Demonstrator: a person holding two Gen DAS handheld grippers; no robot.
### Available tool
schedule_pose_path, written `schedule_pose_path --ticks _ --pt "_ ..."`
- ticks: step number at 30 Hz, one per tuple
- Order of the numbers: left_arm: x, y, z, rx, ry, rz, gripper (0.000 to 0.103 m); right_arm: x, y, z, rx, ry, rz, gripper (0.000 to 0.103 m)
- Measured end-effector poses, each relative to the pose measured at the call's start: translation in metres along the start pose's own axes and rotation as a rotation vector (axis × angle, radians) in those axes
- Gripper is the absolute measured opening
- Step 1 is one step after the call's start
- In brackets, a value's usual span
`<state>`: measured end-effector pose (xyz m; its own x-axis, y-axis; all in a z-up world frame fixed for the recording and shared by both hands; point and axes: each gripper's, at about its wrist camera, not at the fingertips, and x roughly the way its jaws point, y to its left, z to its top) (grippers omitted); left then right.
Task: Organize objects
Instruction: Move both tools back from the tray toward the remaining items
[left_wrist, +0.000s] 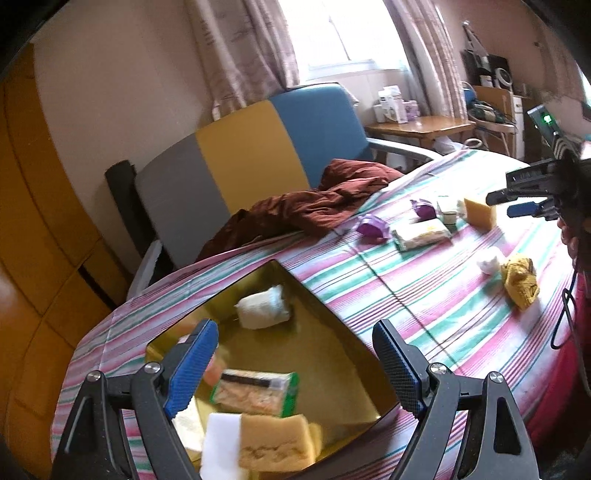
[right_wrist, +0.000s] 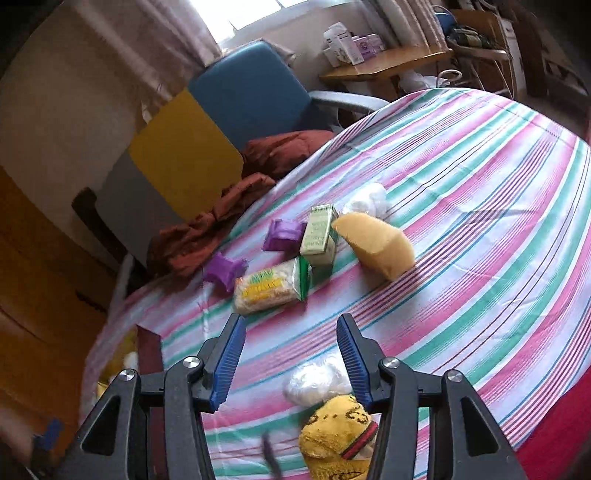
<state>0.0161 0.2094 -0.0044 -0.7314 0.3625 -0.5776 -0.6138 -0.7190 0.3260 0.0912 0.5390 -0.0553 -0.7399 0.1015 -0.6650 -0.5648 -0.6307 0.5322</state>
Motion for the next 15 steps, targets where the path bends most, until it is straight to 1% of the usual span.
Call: schedule_pose_path --ticks 1,4,7,10,12,15 --pt "0.002 -0.003 0.001 0.005 0.001 -0.009 0.086 -0.004 -0.004 0.001 0.026 -0.018 0.031 0.053" --pt "0.011 -0.016 0.008 0.014 0.01 -0.051 0.086 -0.012 -0.018 0.005 0.106 -0.059 0.111 0.06" --pt "0.022 -0.033 0.015 0.021 0.022 -0.113 0.086 -0.017 -0.034 0.006 0.198 -0.08 0.188 0.061" --pt "0.034 -0.051 0.023 0.034 0.03 -0.178 0.086 -0.018 -0.041 0.008 0.246 -0.09 0.216 0.065" --pt "0.042 -0.064 0.03 0.04 0.037 -0.229 0.086 -0.019 -0.044 0.008 0.26 -0.09 0.229 0.066" --pt "0.055 -0.083 0.038 0.033 0.058 -0.331 0.083 -0.019 -0.047 0.008 0.272 -0.094 0.248 0.066"
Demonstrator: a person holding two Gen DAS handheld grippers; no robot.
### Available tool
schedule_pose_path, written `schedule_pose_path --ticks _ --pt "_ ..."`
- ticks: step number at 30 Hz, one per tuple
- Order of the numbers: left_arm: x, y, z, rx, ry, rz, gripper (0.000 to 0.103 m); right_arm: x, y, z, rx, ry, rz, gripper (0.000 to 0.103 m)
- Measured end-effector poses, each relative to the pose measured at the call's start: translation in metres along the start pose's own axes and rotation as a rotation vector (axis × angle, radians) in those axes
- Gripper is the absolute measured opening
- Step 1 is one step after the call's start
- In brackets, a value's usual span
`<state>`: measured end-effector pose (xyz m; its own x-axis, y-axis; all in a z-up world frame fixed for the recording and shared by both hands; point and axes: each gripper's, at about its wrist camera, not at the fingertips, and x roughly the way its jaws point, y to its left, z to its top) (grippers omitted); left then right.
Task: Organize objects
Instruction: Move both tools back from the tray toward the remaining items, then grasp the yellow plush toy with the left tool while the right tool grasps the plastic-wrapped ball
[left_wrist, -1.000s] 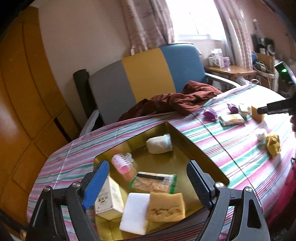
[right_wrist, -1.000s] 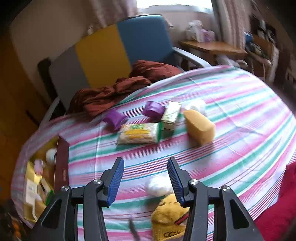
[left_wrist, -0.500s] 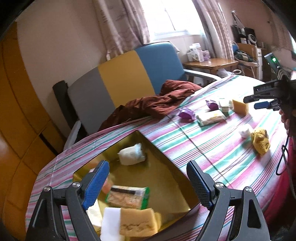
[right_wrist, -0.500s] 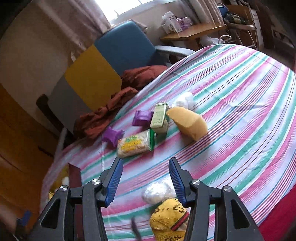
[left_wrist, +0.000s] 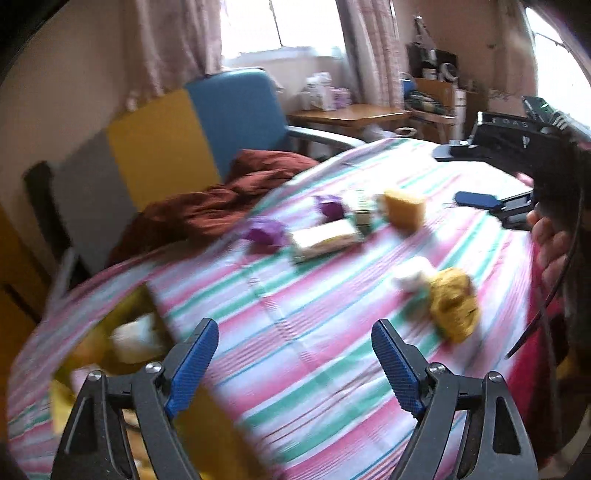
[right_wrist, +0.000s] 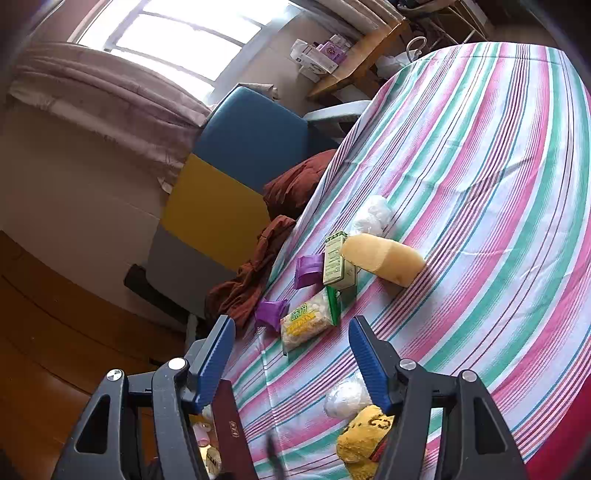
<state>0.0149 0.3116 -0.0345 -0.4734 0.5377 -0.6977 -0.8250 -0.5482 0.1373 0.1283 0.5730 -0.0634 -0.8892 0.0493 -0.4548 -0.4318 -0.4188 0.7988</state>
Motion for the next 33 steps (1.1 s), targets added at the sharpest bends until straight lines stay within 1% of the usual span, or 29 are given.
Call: schedule_pose_path --ticks 4,6,7,10,14,16,17,18,19,20,21,22,25,26,27,29,31,33 --pt "0.019 -0.021 0.01 -0.011 0.021 -0.174 0.08 -0.001 -0.005 0.001 0.03 -0.005 0.027 0.066" --pt "0.031 -0.035 0.013 -0.004 0.054 -0.268 0.077 -0.001 -0.008 0.002 0.047 -0.008 0.041 0.066" --pt "0.035 -0.042 0.014 0.001 0.06 -0.302 0.076 -0.002 -0.009 0.002 0.051 -0.009 0.046 0.066" --pt "0.05 -0.064 0.015 0.025 0.083 -0.376 0.076 -0.003 -0.011 0.002 0.058 -0.008 0.06 0.066" --pt "0.069 -0.077 0.018 -0.008 0.122 -0.464 0.076 -0.006 -0.014 0.003 0.07 -0.015 0.073 0.066" --pt "0.079 -0.082 0.019 -0.016 0.133 -0.481 0.076 -0.005 -0.015 0.003 0.075 -0.011 0.076 0.066" --pt "0.086 -0.084 0.019 -0.022 0.156 -0.496 0.075 -0.004 -0.015 0.003 0.075 -0.008 0.076 0.066" --pt "0.092 -0.086 0.018 -0.035 0.178 -0.515 0.072 -0.003 -0.015 0.003 0.072 -0.001 0.074 0.066" --pt "0.099 -0.088 0.018 -0.053 0.203 -0.529 0.065 -0.001 -0.014 0.003 0.07 0.006 0.071 0.066" --pt "0.105 -0.091 0.018 -0.068 0.224 -0.543 0.062 0.0 -0.014 0.002 0.067 0.011 0.069 0.066" --pt "0.107 -0.093 0.018 -0.073 0.228 -0.553 0.058 0.001 -0.013 0.003 0.062 0.014 0.064 0.066" --pt "0.109 -0.095 0.017 -0.075 0.229 -0.561 0.05 0.002 -0.013 0.003 0.057 0.017 0.053 0.066" --pt "0.106 -0.098 0.013 -0.091 0.215 -0.569 0.035 0.008 -0.016 0.002 0.064 0.044 0.023 0.066" --pt "0.104 -0.095 0.01 -0.105 0.213 -0.574 0.034 0.012 -0.016 0.002 0.06 0.06 -0.005 0.066" --pt "0.101 -0.091 0.007 -0.118 0.212 -0.572 0.033 0.021 -0.016 0.001 0.048 0.101 -0.065 0.066" --pt "0.095 -0.083 0.001 -0.131 0.213 -0.563 0.033 0.037 -0.014 -0.003 0.023 0.182 -0.144 0.066" --pt "0.088 -0.073 -0.005 -0.132 0.209 -0.547 0.033 0.056 -0.009 -0.01 -0.035 0.28 -0.232 0.066" --pt "0.08 -0.064 -0.012 -0.135 0.207 -0.526 0.033 0.07 -0.003 -0.019 -0.102 0.341 -0.314 0.066"
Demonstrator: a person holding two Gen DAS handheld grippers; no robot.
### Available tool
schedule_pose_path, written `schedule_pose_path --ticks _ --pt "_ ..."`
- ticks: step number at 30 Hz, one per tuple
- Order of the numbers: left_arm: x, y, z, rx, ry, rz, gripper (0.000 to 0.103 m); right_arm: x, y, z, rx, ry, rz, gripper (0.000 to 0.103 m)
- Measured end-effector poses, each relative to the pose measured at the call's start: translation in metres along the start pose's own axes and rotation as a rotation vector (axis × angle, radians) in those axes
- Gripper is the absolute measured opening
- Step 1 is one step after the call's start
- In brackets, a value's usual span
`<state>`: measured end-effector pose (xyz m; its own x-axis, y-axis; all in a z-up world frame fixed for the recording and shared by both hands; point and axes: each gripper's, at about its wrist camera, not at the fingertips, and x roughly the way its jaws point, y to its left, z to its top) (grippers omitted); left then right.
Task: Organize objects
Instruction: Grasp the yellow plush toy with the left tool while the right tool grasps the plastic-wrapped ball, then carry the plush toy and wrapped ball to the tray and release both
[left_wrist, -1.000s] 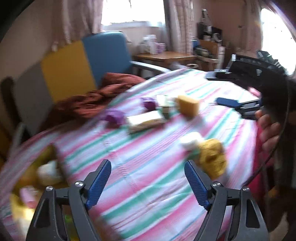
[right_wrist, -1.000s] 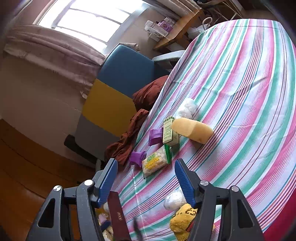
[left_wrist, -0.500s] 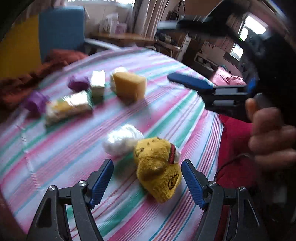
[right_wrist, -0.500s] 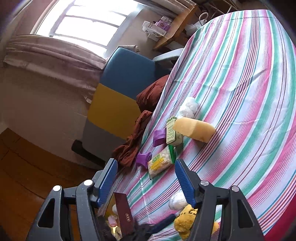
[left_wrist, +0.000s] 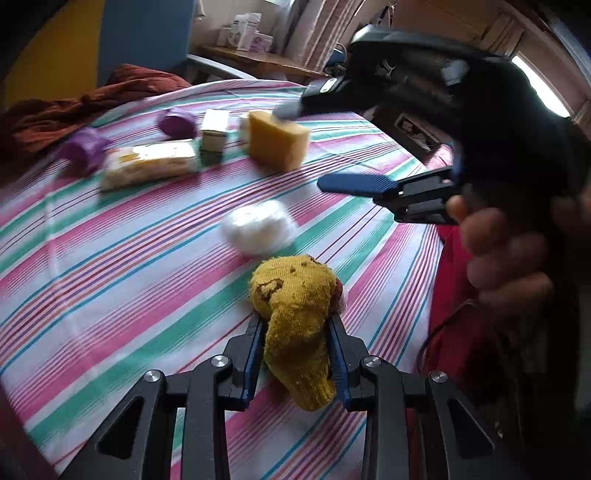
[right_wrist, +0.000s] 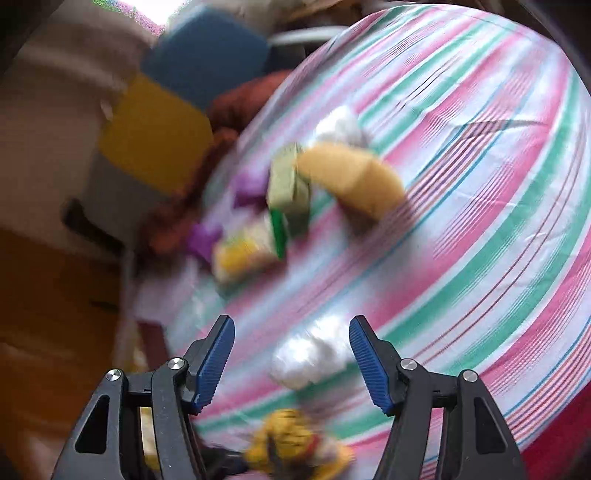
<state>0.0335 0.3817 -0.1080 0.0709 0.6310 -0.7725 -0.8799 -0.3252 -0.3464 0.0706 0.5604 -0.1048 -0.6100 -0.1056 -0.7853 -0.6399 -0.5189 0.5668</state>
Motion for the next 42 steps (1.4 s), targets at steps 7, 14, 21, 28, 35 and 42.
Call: schedule_pose_path --ticks 7,14,21,28,35,42 --pt "-0.023 0.016 -0.021 -0.05 -0.017 0.051 0.035 0.032 0.027 -0.019 -0.196 0.09 -0.24 0.066" --pt "-0.016 0.014 -0.015 -0.049 -0.027 0.081 0.047 0.042 0.029 -0.031 -0.281 0.11 -0.313 0.048" --pt "-0.015 0.01 -0.014 -0.014 -0.038 0.078 0.033 0.032 0.034 -0.032 -0.318 0.056 -0.267 0.031" --pt "-0.035 0.002 -0.018 0.018 -0.08 0.1 0.03 0.023 0.043 -0.03 -0.359 0.003 -0.171 0.029" --pt "-0.089 0.009 -0.026 -0.016 -0.174 0.145 0.031 0.016 0.067 -0.034 -0.423 -0.051 -0.07 0.029" --pt "-0.156 0.05 -0.051 -0.146 -0.289 0.269 0.031 0.011 0.102 -0.054 -0.554 -0.069 -0.03 0.029"
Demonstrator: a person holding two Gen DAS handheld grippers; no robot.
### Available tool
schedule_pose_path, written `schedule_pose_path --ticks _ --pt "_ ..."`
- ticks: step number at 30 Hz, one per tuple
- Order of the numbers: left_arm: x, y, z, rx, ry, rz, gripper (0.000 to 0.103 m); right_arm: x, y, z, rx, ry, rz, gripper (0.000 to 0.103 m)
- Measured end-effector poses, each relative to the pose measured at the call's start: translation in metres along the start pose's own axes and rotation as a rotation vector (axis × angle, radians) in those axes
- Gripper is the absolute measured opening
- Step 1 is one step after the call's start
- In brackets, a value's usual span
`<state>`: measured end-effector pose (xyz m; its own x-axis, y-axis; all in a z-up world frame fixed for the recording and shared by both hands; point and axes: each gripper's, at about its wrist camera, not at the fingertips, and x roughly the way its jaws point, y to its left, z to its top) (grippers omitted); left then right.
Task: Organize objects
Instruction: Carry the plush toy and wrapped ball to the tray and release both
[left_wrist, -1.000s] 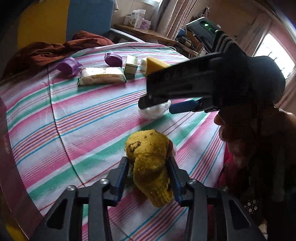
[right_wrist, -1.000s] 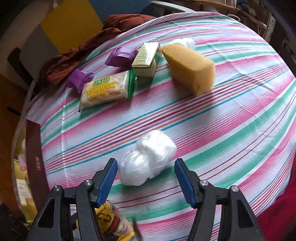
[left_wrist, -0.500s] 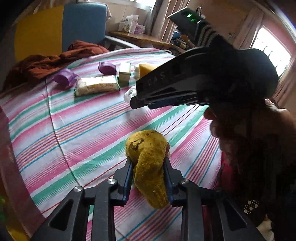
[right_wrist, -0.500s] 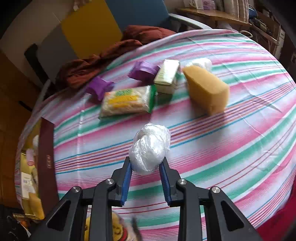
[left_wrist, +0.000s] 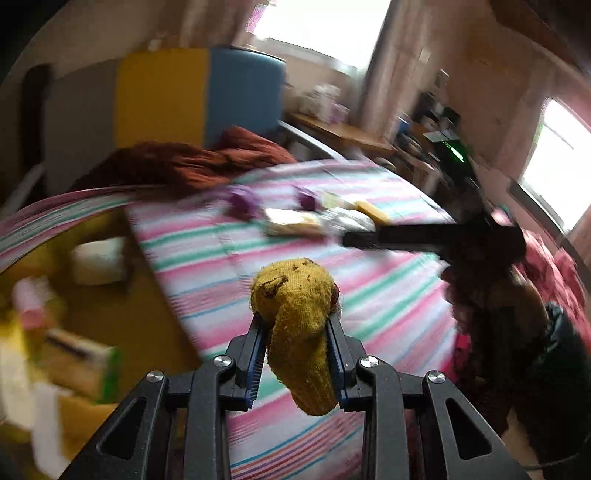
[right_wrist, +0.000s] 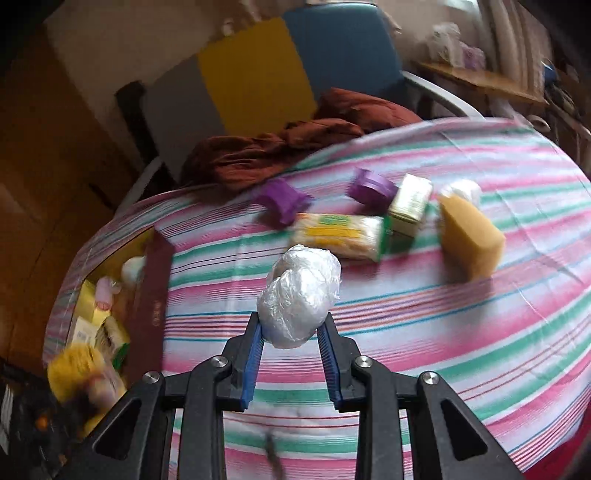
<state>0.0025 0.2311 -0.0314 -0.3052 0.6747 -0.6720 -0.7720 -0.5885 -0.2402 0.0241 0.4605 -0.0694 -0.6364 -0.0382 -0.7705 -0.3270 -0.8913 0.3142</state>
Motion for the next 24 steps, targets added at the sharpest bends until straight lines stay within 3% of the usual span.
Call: schedule_pose_path --ticks 8,14,19,24 --pt "-0.058 0.094 -0.016 -0.205 -0.093 0.203 0.031 -0.005 0.089 -0.002 -0.159 -0.002 0.112 0.029" --pt "-0.086 0.145 -0.036 -0.311 -0.125 0.309 0.031 0.0 0.156 -0.019 -0.27 0.037 0.206 0.029" --pt "-0.1 0.162 -0.045 -0.344 -0.146 0.39 0.031 0.011 0.188 -0.037 -0.323 0.078 0.226 0.029" --pt "-0.106 0.162 -0.044 -0.317 -0.167 0.464 0.033 0.024 0.208 -0.051 -0.366 0.108 0.186 0.029"
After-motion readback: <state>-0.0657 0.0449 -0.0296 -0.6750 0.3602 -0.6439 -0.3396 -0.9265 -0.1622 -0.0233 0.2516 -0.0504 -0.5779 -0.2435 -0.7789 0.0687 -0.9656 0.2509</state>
